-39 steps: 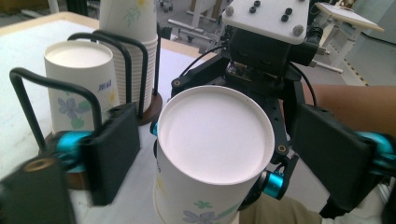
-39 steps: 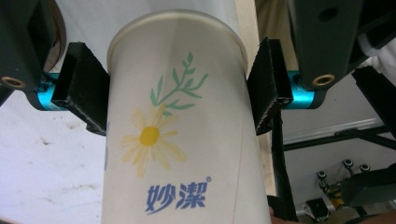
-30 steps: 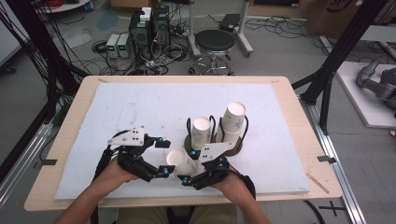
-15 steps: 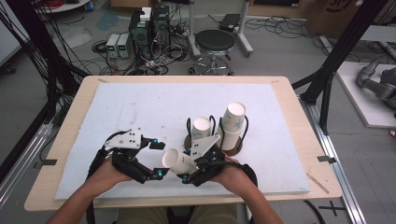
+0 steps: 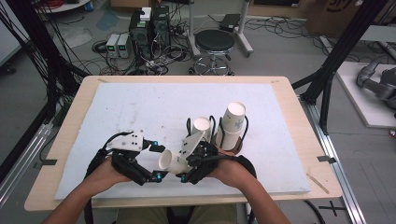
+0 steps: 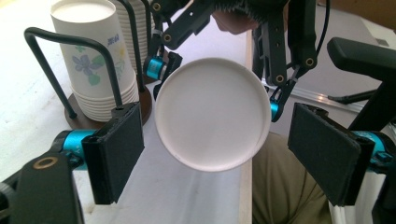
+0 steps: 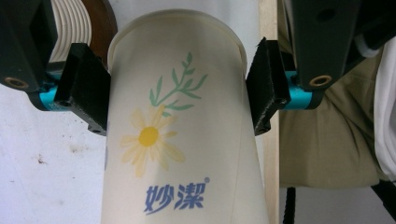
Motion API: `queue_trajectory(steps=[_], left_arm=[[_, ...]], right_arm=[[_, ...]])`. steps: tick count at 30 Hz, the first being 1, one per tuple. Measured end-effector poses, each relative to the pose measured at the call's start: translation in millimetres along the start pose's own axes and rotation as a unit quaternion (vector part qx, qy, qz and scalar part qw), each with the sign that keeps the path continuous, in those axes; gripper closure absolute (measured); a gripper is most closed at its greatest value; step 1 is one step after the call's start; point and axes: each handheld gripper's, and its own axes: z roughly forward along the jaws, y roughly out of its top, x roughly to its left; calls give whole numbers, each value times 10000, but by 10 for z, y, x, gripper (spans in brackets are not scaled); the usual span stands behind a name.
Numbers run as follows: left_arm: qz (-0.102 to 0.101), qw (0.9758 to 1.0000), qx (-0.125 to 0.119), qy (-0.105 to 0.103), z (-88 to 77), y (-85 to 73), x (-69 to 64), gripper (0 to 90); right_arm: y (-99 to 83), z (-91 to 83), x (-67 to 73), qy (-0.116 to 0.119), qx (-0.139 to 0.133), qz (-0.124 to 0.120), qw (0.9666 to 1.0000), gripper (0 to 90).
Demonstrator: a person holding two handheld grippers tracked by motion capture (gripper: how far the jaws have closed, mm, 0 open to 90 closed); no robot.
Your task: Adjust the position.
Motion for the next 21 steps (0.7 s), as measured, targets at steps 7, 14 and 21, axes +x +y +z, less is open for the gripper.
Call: queue_trajectory(steps=[7, 14, 21], left_arm=[[39, 9998, 169, -41, 49, 24, 3, 217], [101, 9990, 419, -120, 95, 26, 5, 278], [92, 9983, 553, -185, 131, 16, 1, 350]], right_arm=[[90, 25, 25, 67, 372, -203, 9991, 308], [144, 71, 71, 136, 667, -263, 9973, 308], [162, 88, 82, 161, 862, -290, 9957, 309]])
